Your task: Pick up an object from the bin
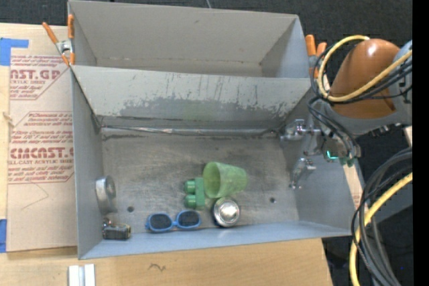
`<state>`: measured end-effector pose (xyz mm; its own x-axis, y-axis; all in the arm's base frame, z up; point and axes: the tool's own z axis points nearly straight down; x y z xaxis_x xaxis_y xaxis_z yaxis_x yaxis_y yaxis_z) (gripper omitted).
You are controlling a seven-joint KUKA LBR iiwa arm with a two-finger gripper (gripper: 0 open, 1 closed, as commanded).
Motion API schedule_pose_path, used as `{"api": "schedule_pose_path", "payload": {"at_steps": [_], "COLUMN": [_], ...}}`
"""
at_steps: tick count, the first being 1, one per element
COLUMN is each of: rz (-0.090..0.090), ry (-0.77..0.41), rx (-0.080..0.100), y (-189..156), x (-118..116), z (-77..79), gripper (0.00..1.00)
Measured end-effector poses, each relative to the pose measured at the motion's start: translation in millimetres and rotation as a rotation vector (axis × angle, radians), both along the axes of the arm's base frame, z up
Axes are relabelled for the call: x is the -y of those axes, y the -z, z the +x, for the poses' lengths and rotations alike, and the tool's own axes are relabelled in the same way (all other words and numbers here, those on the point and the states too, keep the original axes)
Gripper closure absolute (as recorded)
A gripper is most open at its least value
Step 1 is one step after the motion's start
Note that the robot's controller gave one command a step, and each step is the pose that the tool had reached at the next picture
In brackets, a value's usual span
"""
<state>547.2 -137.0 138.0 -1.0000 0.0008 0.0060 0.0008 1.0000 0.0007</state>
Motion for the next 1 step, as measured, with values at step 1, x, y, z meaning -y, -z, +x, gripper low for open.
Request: {"api": "schedule_pose_path", "payload": {"at_steps": [1], "rz": [0.004], "ry": [-0.004], "rx": [0.007], "y": [-5.7], "x": [-76.6], "z": [0.4], "gripper": [0.0]}}
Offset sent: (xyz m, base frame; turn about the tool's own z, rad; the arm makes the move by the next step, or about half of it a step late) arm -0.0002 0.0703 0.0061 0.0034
